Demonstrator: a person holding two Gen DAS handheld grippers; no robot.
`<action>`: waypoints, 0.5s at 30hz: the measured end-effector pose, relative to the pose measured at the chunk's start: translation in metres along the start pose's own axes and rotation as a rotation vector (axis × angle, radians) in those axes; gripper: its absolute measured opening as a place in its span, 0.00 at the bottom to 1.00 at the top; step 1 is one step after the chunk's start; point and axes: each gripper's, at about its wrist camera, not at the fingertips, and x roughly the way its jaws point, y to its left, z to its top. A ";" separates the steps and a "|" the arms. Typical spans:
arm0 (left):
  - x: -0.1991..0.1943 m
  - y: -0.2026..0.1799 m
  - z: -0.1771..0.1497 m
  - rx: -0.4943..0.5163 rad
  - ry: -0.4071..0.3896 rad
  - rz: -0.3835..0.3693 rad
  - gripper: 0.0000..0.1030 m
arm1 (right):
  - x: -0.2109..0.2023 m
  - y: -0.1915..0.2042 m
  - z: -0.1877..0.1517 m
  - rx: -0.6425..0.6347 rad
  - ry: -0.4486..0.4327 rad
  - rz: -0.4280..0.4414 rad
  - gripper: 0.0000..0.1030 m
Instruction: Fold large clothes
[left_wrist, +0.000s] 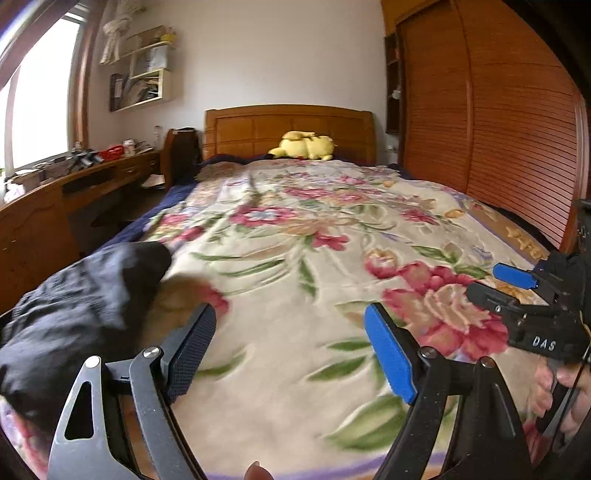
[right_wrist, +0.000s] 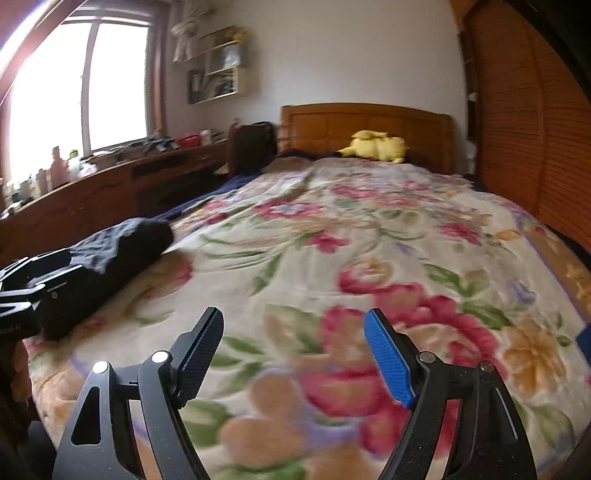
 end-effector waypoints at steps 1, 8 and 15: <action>0.005 -0.007 0.002 0.002 0.000 -0.006 0.81 | -0.002 -0.003 -0.002 0.002 -0.004 -0.011 0.78; 0.018 -0.045 0.014 0.022 -0.045 -0.023 0.81 | -0.021 -0.021 -0.005 0.050 -0.069 -0.073 0.78; 0.010 -0.053 0.010 0.019 -0.121 0.005 0.81 | -0.042 -0.019 -0.016 0.057 -0.171 -0.156 0.78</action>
